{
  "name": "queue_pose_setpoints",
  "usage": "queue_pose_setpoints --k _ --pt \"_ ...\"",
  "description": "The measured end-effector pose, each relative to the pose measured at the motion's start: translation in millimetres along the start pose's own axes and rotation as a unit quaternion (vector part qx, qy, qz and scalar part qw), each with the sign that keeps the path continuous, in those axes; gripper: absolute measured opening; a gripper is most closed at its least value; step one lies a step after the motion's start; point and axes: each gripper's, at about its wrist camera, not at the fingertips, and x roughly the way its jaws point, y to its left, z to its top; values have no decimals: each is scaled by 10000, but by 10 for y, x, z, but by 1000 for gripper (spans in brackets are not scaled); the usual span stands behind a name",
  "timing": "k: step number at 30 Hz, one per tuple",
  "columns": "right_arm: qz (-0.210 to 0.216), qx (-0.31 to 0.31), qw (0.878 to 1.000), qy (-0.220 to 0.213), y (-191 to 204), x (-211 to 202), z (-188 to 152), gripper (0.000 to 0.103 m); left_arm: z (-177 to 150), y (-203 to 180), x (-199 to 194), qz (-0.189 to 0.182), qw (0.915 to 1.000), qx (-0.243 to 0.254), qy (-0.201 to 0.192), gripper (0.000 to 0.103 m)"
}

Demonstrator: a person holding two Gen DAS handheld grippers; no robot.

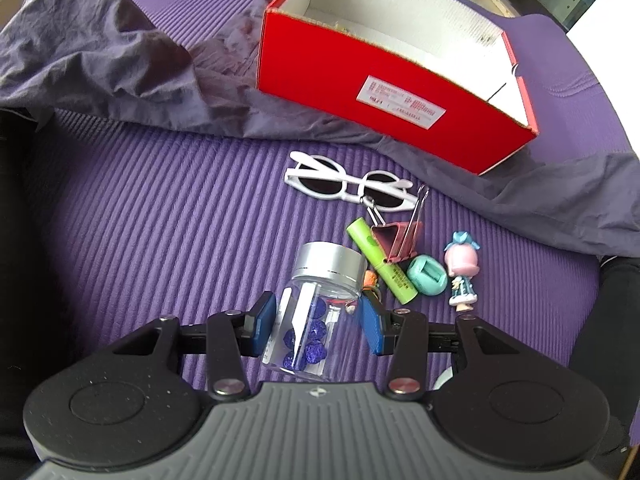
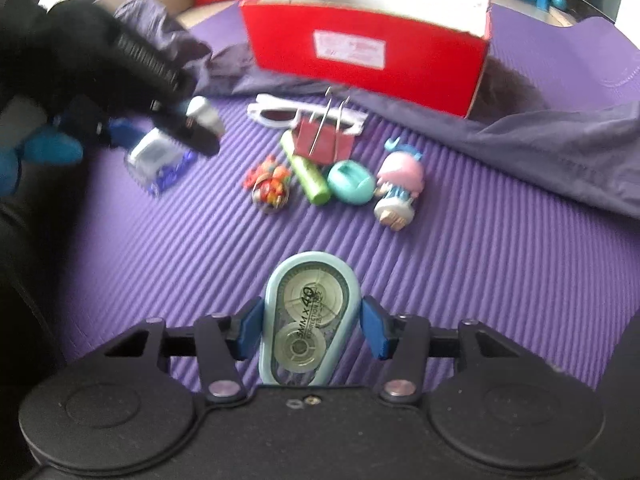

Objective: Organize rigid objects
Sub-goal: 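Carry the vial and correction tape with both tools into the red box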

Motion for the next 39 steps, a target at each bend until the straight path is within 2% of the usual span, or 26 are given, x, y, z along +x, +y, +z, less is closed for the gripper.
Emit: queue_pose_setpoints --k 8,20,32,39 --pt "178 121 9990 -394 -167 -439 554 51 222 -79 -249 -102 9996 61 -253 45" --pt "-55 102 9937 -1111 -400 -769 1464 51 845 -401 -546 -79 9956 440 -823 45" --pt "-389 4 9896 -1387 -593 -516 2121 51 1594 -675 -418 11 9917 637 -1119 45" --pt "-520 32 9888 -1399 -739 -178 2431 51 1967 -735 -116 -46 9928 602 -1033 45"
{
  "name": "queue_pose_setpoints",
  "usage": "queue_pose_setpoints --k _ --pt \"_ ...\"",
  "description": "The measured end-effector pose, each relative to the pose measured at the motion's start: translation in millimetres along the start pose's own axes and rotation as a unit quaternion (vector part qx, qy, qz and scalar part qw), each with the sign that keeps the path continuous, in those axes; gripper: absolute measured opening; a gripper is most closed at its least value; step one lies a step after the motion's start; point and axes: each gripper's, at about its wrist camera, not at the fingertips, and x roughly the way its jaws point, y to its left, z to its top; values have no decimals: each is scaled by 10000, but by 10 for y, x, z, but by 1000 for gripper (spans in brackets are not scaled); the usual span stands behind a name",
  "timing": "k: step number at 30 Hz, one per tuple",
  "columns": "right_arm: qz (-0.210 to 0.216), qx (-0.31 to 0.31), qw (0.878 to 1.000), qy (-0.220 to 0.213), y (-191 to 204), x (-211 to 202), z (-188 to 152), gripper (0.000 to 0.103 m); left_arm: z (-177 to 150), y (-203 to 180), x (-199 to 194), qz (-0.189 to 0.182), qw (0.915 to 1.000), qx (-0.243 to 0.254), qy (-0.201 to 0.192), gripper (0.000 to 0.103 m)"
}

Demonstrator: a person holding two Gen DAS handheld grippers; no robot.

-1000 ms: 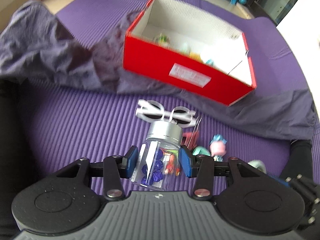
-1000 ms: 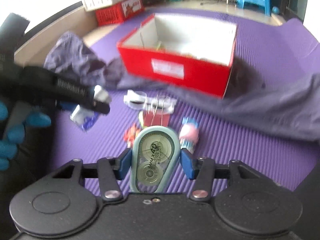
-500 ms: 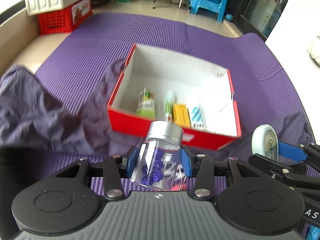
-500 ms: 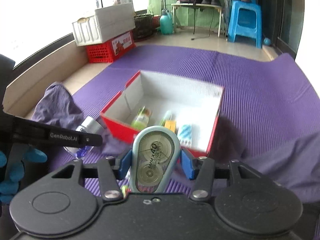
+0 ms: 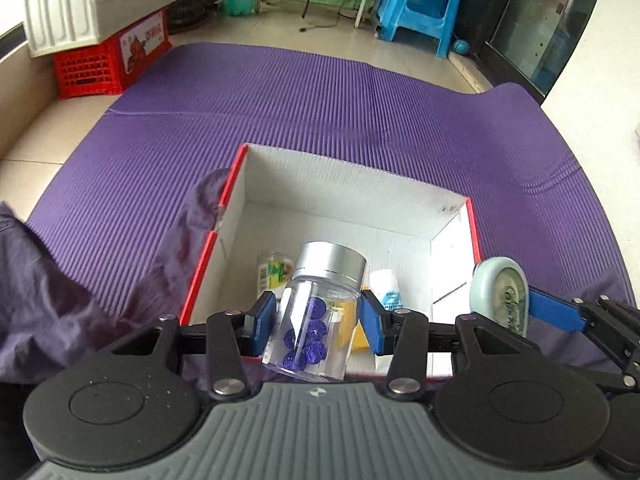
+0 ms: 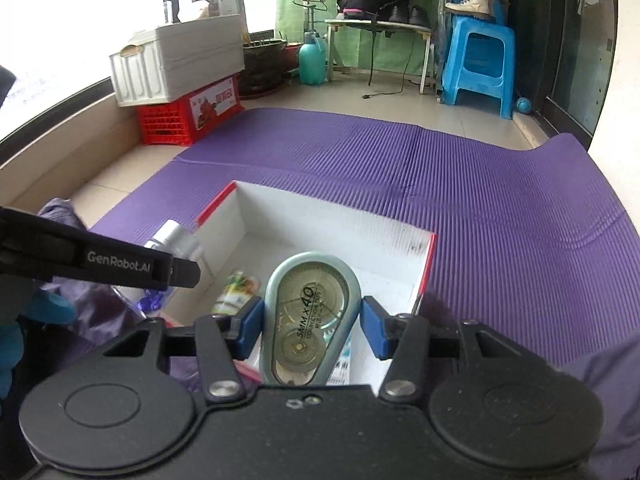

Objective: Organize rigid objects
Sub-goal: 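Carry the vial and correction tape with both tools into the red box, then open both tools to release vial and correction tape inside the box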

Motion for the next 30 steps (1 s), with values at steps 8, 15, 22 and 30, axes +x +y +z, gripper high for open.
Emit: queue_pose_setpoints --k 8,15,22,30 --pt "-107 67 9995 293 -89 571 -39 51 149 -33 564 -5 9998 66 186 45" --pt "-163 48 9983 554 -122 989 -145 51 208 -103 1030 68 9989 203 407 45" --pt "-214 -149 9963 820 -69 1237 -220 51 172 -182 1381 62 9975 306 628 45" --pt "-185 -202 9954 914 12 1366 -288 51 73 -193 1589 132 9957 368 838 45"
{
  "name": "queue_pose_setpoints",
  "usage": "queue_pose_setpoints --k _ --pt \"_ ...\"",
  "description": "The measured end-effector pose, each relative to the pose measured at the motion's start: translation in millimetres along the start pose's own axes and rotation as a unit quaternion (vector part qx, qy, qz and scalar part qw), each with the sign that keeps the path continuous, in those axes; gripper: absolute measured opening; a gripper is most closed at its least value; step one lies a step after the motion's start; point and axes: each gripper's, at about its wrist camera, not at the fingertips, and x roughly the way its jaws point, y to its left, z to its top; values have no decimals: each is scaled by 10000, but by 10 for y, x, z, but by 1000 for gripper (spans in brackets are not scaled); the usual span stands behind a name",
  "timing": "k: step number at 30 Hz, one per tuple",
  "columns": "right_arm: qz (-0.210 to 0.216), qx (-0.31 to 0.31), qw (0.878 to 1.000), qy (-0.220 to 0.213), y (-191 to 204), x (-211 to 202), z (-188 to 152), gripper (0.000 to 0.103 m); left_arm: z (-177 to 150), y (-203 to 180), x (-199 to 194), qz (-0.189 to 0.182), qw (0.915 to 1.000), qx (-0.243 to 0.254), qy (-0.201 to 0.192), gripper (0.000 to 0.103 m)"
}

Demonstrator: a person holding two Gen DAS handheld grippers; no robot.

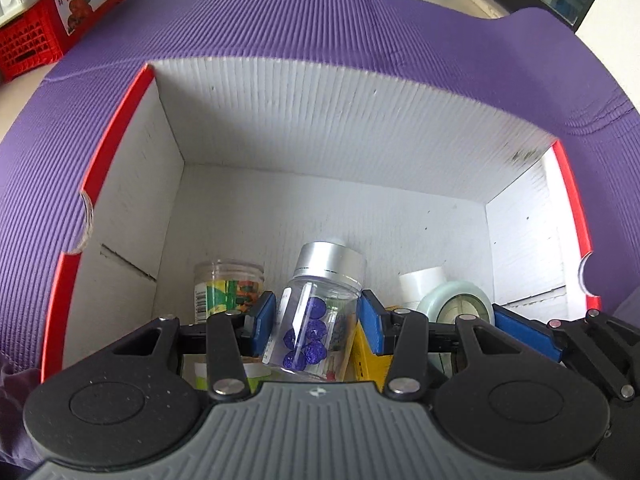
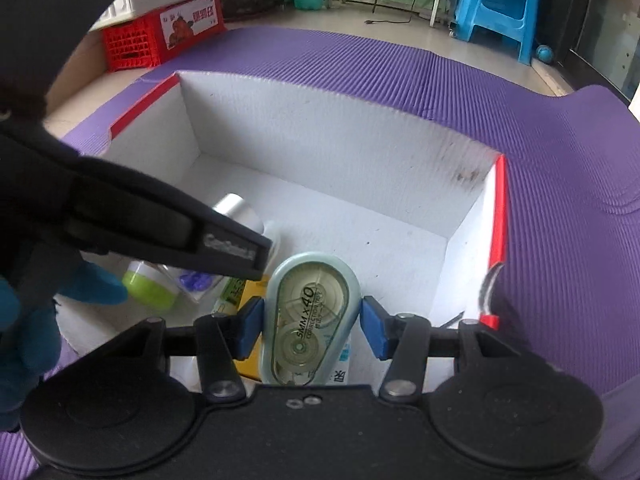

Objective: Organize rigid objects
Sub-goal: 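Open both tools to release vial and correction tape inside the box, then move both tools back over the remaining items beside the sunglasses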

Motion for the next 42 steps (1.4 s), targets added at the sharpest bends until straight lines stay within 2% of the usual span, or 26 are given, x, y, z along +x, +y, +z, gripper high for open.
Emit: queue_pose_setpoints --k 9,16,28,32,42 --pt "112 51 9997 187 0 71 -38 53 -45 51 25 -10 9999 -118 32 44" --pt "163 68 9998 78 3 -35 -49 62 -56 133 -88 -32 9999 -134 -79 47" --pt "231 283 9992 -177 8 -521 -70 64 -184 139 -739 -48 9988 -119 -463 48" --pt "270 323 9986 -321 42 -777 -93 69 -299 138 -992 -33 9982 -94 -596 48" --pt "415 339 9966 -633 115 -1367 -237 73 -624 148 -1646 -80 9959 -25 -904 49"
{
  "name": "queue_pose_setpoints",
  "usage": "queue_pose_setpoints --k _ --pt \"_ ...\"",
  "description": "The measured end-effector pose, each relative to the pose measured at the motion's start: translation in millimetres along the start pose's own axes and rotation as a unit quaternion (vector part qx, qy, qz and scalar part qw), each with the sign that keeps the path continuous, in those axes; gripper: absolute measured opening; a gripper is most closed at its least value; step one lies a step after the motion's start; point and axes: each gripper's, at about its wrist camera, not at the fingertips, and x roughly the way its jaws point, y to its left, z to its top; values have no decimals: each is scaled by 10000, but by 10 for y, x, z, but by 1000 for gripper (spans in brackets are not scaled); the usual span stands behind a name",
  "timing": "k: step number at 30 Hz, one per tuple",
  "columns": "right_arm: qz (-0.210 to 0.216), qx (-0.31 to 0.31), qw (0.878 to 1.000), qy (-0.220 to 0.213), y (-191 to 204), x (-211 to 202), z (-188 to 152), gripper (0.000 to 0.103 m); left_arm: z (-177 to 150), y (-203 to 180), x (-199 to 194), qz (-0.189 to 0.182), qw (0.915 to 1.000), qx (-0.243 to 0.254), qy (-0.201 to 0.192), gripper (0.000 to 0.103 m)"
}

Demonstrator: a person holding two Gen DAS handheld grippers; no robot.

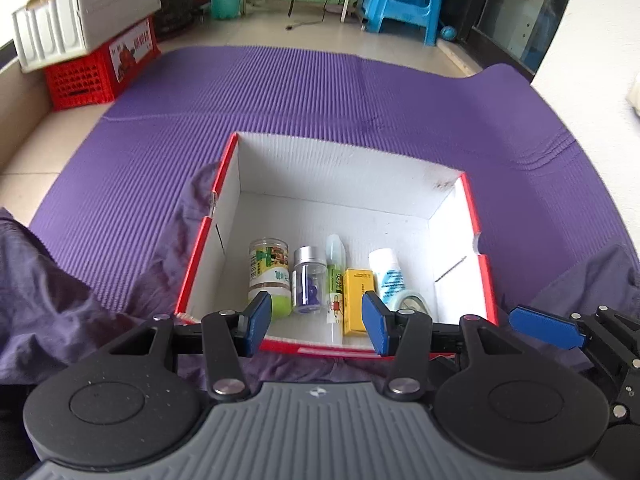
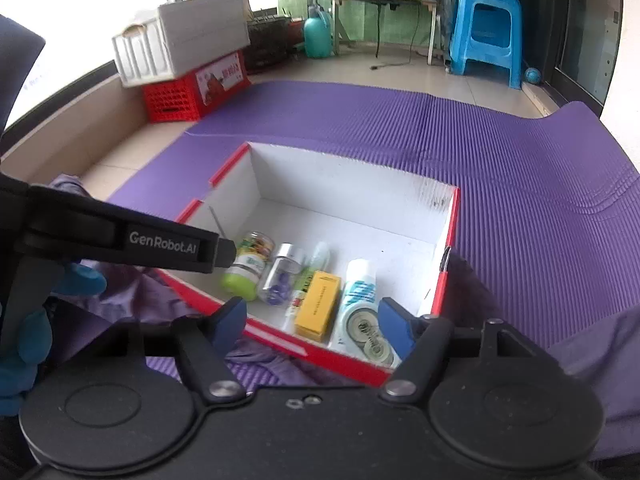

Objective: Organize rigid objects
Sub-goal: 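Move both tools back over the remaining items beside the sunglasses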

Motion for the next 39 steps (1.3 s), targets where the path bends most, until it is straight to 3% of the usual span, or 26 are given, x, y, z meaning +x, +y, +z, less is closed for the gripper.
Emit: queue_pose_setpoints --k 8,12,23,25,29,31,35,37,39 --pt "208 105 9993 -304 52 -511 -120 82 -161 -55 -534 20 9995 130 -285 49" --pt "277 174 9986 -423 73 -704 -195 84 -261 -43 -727 -39 9992 93 -390 64" --pt "428 100 9967 -678 169 -1145 -460 95 -623 2 -1035 -101 9988 147 -466 66" --pt "469 76 9963 -721 172 -1201 -526 98 -697 25 -1075 -95 9986 111 -510 76" --pt "449 152 9956 -803 140 -1253 -666 102 -842 86 -1091 -134 9987 0 -501 80" --pt "452 233 9953 -826 121 -1262 -745 103 -918 111 -1073 -122 9988 -79 -471 88" --pt "404 375 9958 -732 90 -1221 -878 103 -1081 139 -1017 -22 9987 -99 -504 90" --pt "409 439 9960 -659 68 -1182 -945 103 -1143 136 -970 -4 9988 -87 -482 100" --pt "394 473 9963 -595 65 -1144 -1007 103 -1212 136 -925 58 9988 -121 -471 102"
